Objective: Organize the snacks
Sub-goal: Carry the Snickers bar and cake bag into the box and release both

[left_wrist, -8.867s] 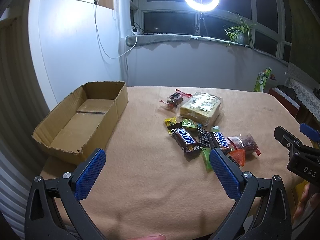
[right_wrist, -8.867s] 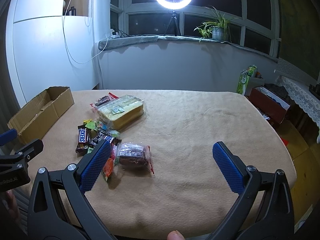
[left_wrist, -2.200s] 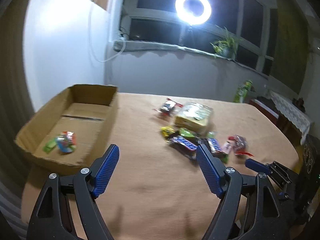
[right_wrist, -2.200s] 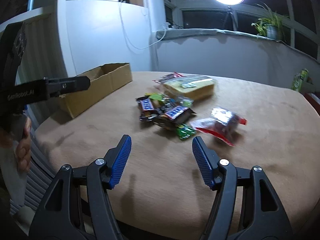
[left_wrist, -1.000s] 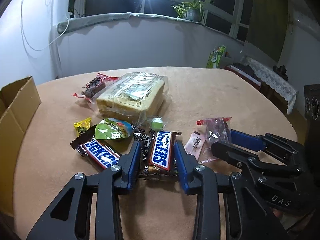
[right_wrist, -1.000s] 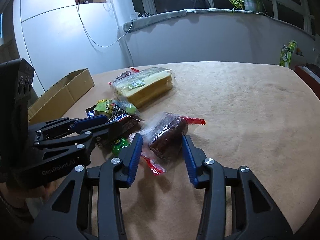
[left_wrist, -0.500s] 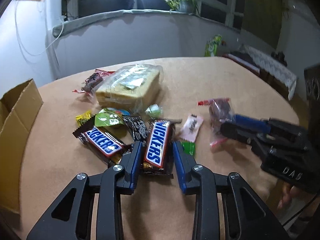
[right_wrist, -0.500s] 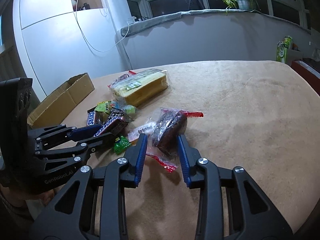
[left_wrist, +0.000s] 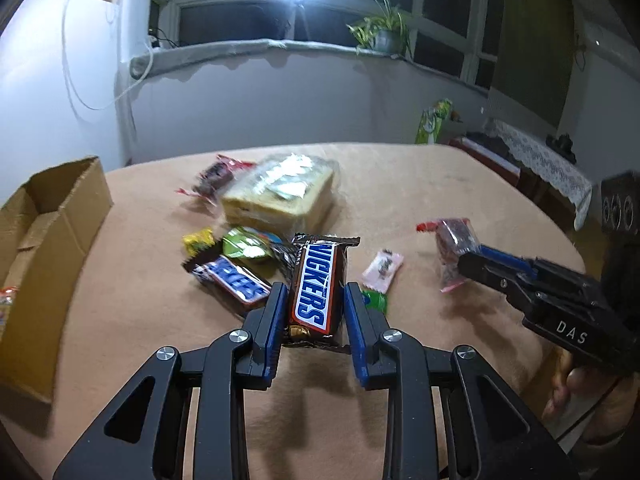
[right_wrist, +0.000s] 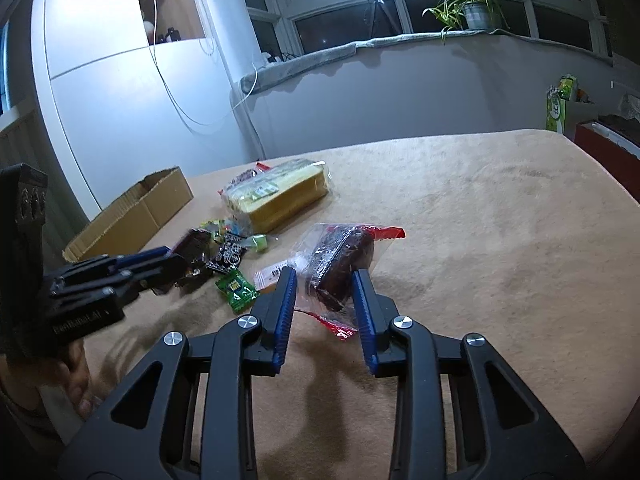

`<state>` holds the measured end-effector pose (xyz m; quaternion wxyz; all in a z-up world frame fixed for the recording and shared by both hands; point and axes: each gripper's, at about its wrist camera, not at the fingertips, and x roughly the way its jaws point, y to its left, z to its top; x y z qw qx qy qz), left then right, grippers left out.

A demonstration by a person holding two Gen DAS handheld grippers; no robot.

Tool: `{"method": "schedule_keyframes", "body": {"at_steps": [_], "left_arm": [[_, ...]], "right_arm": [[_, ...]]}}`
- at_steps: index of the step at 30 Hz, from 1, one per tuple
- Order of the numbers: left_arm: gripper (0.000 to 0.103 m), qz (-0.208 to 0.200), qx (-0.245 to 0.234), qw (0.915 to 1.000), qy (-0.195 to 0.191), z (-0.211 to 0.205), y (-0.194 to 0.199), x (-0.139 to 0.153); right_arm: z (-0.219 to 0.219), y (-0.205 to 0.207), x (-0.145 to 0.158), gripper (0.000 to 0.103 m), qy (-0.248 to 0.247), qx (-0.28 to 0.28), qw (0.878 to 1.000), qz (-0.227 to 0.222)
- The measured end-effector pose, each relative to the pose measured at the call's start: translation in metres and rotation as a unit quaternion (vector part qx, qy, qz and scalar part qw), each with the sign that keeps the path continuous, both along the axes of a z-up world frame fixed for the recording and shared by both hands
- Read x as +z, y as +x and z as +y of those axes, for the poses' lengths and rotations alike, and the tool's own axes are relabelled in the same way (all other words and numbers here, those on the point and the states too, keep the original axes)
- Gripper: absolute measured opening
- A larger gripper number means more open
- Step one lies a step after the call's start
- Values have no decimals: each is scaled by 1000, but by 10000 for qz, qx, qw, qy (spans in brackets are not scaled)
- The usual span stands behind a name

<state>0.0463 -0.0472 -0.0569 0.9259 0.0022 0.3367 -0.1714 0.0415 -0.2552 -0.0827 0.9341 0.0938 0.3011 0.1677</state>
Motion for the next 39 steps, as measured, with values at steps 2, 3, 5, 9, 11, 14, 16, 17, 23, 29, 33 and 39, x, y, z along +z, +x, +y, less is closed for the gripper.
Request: {"method": "schedule_keyframes", "body": {"at_steps": [2,3,5,9,11,14,16,17,23,29,33,39], "left_arm": [[27,-95,58,9999,-52,6,-2,8],[27,-132,78,9999,-67,9,-3,11],[27,-243,167,9995,-110,19,-5,20],[27,-437,330,9984,-169,36,-11,34],[27,-543,430,9975,-168,47,-14,41],[27,-688,632,9955,-185,65,-19,48],[27,-741,763,9941,-221,78,-22,50],[27,-765,830,9933,-237,84,-23,51],[27,-858,1269,9874,-391,127,-32,50],[27,-831,1627,9817,-544,166,-42,41],[27,-850,1871,9764,-661,195,-48,39],[27,-827,2181,9694,-767,229,-50,31]], "right_arm": [[-1,-3,4,30,60,-6,10000,-71],[-1,-4,7,30,61,-22,9999,-98],[-1,-5,12,30,55,-37,9998,-164],[3,-8,24,30,41,-39,9996,-292],[7,-10,31,30,18,-21,9993,-367],[15,-12,39,30,-41,53,9990,-439],[22,-13,44,30,-79,106,9987,-487],[28,-13,47,30,-104,151,9985,-513],[59,-11,60,30,-231,398,9969,-637],[107,-6,70,30,-386,785,9936,-708],[146,-3,79,30,-461,1107,9895,-805],[216,2,93,30,-549,1713,9787,-990]]}}
